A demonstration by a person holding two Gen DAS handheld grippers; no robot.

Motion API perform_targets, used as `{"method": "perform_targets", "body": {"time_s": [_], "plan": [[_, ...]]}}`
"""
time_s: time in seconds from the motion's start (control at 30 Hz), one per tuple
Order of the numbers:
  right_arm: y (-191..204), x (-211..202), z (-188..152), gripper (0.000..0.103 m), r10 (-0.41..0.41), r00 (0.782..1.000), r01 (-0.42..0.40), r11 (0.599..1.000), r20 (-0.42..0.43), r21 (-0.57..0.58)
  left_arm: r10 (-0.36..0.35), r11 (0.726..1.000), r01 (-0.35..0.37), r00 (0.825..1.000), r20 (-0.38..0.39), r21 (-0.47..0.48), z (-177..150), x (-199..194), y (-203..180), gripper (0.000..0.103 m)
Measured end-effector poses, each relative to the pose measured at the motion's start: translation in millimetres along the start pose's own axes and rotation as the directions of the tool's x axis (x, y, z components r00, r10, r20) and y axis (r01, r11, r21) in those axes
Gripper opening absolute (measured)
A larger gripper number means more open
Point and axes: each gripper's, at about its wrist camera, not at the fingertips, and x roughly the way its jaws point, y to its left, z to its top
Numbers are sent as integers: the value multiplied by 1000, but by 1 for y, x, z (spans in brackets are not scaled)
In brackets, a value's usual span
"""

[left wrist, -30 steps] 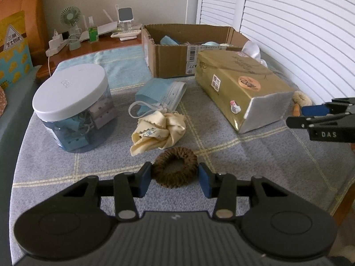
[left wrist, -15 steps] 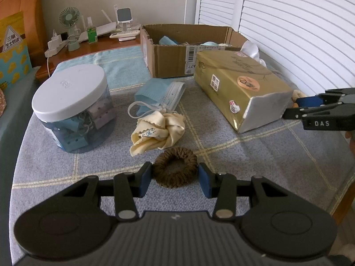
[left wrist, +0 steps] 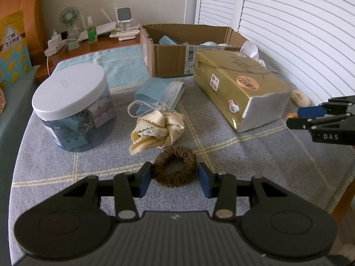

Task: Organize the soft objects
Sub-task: 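Grasp the brown scrunchie with the left tool while the right tool grasps the orange earplug, then carry the scrunchie into the box and open the left tool while the right tool carries the earplug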

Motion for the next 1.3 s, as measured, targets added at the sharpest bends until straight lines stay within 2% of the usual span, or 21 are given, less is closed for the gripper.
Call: {"method": "perform_targets", "body": {"time_s": [0.3,0.4,0.57,0.87,1.07,1.3], "plan": [[-2,5,4,40,-14,1000,15,998,-10,57,-3,1000,3,1000,0,-3,0,-1,0,43],[-2,6,6,29,-18,1000,19,997,-16,69,-11,1000,11,1000,0,-2,-1,-2,0,39],[1,3,6,28,-40,999,41,997,-21,71,-40,999,40,999,-7,11,0,-3,0,31],[0,-24,9,28,-71,997,69,995,17,75,-93,994,94,995,-17,52,8,-18,3,30],[-1,-48,24,28,-82,993,76,995,87,69,-125,987,124,992,7,105,34,-33,9,30],[3,-56,48,28,-67,985,60,997,156,51,-152,980,139,985,86,145,95,-29,13,30]]}}
